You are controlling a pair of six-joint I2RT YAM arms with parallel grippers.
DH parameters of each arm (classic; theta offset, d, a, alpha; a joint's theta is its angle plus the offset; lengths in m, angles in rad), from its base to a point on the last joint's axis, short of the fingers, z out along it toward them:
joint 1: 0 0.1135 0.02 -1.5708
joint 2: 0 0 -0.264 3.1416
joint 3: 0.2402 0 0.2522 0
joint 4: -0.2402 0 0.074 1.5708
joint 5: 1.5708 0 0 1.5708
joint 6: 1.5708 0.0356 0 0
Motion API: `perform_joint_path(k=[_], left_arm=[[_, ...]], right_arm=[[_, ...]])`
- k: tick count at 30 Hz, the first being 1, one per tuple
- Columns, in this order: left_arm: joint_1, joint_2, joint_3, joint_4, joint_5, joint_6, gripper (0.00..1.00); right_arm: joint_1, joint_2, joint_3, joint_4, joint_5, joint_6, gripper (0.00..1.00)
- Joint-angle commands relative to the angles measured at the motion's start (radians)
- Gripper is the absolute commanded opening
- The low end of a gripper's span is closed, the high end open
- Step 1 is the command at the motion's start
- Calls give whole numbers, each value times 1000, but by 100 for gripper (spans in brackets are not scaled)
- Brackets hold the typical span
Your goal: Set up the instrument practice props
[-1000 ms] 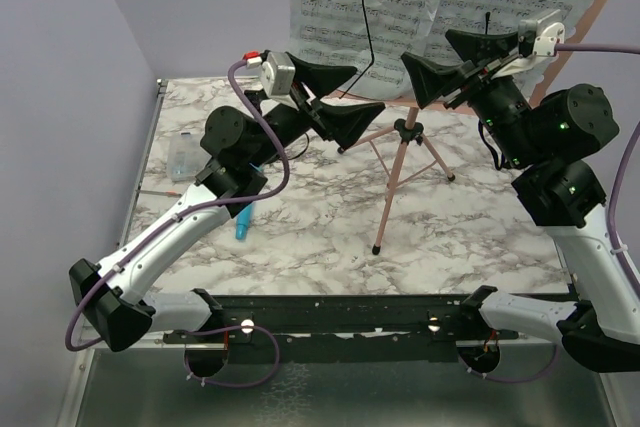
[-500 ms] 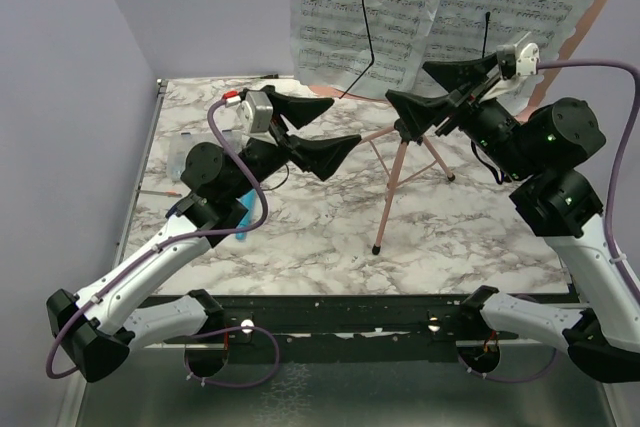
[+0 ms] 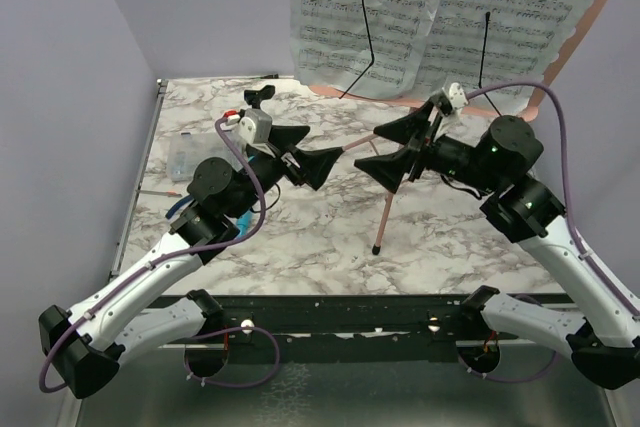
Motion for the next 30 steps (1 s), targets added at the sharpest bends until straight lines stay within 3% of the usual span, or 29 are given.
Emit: perform_joint_path(k=[1, 13, 30], left_arm=[[-5, -7, -21, -169, -164, -22, 99], [-5, 52, -73, -265, -274, -45, 99], [17, 289, -52, -372, -341, -96, 99]], right_arm=[[6, -37, -106, 19, -61, 38, 91], [7, -129, -340, -84, 51, -9, 92], [6, -182, -482, -68, 167, 46, 92]])
